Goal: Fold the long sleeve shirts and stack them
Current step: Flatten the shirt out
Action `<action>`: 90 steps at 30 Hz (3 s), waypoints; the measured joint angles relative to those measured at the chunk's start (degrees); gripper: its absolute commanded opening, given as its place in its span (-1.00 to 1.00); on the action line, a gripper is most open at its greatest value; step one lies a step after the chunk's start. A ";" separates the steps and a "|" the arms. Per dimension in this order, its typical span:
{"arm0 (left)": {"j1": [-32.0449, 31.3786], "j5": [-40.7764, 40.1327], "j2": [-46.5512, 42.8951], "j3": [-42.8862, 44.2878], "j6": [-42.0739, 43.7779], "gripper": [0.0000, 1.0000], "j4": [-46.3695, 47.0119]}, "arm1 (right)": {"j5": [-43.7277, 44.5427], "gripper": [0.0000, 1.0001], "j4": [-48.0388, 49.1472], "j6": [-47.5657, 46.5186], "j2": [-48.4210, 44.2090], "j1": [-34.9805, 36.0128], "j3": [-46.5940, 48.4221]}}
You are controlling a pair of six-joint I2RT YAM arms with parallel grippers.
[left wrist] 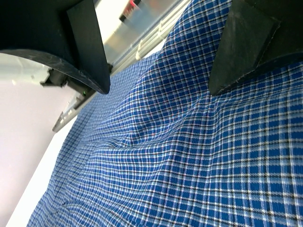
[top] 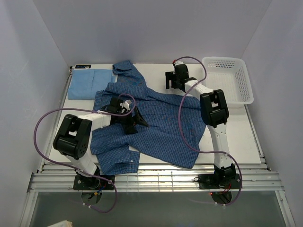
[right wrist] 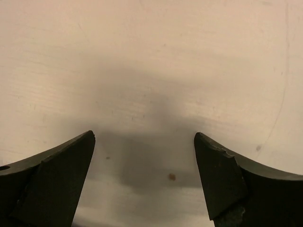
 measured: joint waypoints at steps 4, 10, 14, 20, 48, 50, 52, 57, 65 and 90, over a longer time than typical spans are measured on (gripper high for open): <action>-0.22 2.34 -1.66 -2.49 -0.61 0.96 -1.05 | -6.36 0.85 0.46 -7.37 3.45 -1.92 5.40; -1.11 3.65 -5.53 -6.80 -1.42 0.96 -3.34 | -18.73 0.82 -1.11 -17.14 -4.17 -2.36 -1.51; -1.44 3.34 -8.02 -8.81 -1.79 0.96 -5.51 | -26.27 0.81 -3.82 -23.87 -12.72 -1.11 -7.96; -1.44 2.97 -8.26 -8.83 -2.12 0.96 -6.78 | -30.36 0.80 -10.10 -34.64 -21.64 4.33 -16.09; -1.66 2.84 -7.37 -7.21 -0.87 0.96 -8.92 | 18.01 0.80 -1.16 -35.34 -2.16 2.56 1.99; -1.70 2.51 -7.45 -6.97 -0.37 0.96 -9.38 | 17.38 0.80 -0.74 -37.62 -2.86 2.43 2.05; -1.73 2.10 -7.85 -6.91 0.13 0.96 -9.86 | 17.33 0.80 -0.79 -39.47 -4.11 2.60 2.05; -1.81 -0.59 -9.44 -4.15 1.79 0.96 -13.55 | 11.74 0.80 -4.59 -37.90 -13.35 3.28 -1.33; -1.66 -15.61 -9.55 16.24 5.66 0.96 -19.52 | -1.40 0.80 -8.33 -20.11 -43.85 5.86 -28.41; 2.43 -25.70 26.27 46.16 11.61 0.96 -24.81 | -8.48 0.85 -15.96 -7.61 -26.99 -1.25 -33.94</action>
